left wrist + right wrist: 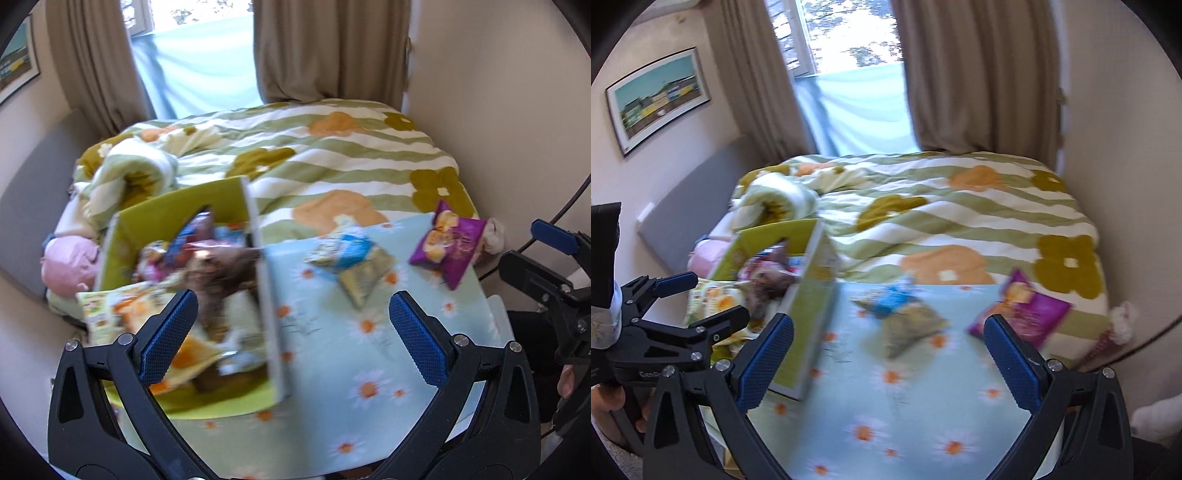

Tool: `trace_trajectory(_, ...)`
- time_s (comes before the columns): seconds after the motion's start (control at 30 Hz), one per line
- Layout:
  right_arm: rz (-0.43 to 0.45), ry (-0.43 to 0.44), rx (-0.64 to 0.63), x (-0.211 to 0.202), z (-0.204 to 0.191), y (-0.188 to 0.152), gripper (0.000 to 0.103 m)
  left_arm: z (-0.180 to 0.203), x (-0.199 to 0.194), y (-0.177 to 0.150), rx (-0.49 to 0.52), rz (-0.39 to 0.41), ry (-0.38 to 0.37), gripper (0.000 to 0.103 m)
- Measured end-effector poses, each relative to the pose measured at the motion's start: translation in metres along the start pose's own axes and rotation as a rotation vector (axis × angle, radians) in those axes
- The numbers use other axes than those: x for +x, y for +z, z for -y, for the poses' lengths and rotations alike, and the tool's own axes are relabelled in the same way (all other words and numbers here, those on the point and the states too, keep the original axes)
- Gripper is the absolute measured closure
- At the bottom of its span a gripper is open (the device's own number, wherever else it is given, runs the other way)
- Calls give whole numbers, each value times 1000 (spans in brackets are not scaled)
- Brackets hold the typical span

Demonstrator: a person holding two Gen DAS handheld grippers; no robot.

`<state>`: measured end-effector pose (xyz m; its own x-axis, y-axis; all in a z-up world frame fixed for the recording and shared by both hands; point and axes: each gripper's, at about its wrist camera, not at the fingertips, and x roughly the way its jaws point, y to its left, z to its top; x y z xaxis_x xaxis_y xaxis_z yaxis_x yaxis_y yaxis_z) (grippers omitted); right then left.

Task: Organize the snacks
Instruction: 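Move both tools back to the last two bags on the table, then grasp the blue-white bag with the left tool while the right tool grasps the purple bag, then carry both bags over the box and open both tools to drop them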

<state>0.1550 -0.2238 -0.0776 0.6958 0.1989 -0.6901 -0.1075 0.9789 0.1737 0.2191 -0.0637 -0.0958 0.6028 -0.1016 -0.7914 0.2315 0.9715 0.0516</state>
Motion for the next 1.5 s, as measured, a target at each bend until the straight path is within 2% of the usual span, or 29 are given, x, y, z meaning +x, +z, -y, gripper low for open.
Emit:
trace_trajectory(0.23,-38,-53,18,8,89,4,0,61,55,19,-76,-63,24,0)
trace_trajectory(0.53,-143,-5,97,79,181,-4,0,73,159,24,-252,-156,94,0)
trace_trajectory(0.8,-217,61,148,141,204,-20,0,64,232,20,-367,-212,153,0)
trace_trajectory(1.0,-246,118,203,168,209,-28,0,57,257,13,-409,-223,116,0)
trace_trajectory(1.03,-248,127,205,171,209,-28,0,56,259,11,-416,-225,101,3)
trace_trajectory(1.13,-257,142,201,178,206,-28,0,53,264,6,-440,-227,31,25)
trace_trajectory(1.2,-258,147,200,181,203,-27,0,52,265,4,-457,-226,-2,34)
trace_trajectory(1.37,-262,149,202,187,197,-29,0,57,260,1,-420,-219,-2,44)
trace_trajectory(1.5,-272,149,217,191,196,-32,0,58,249,-5,-410,-223,-6,46)
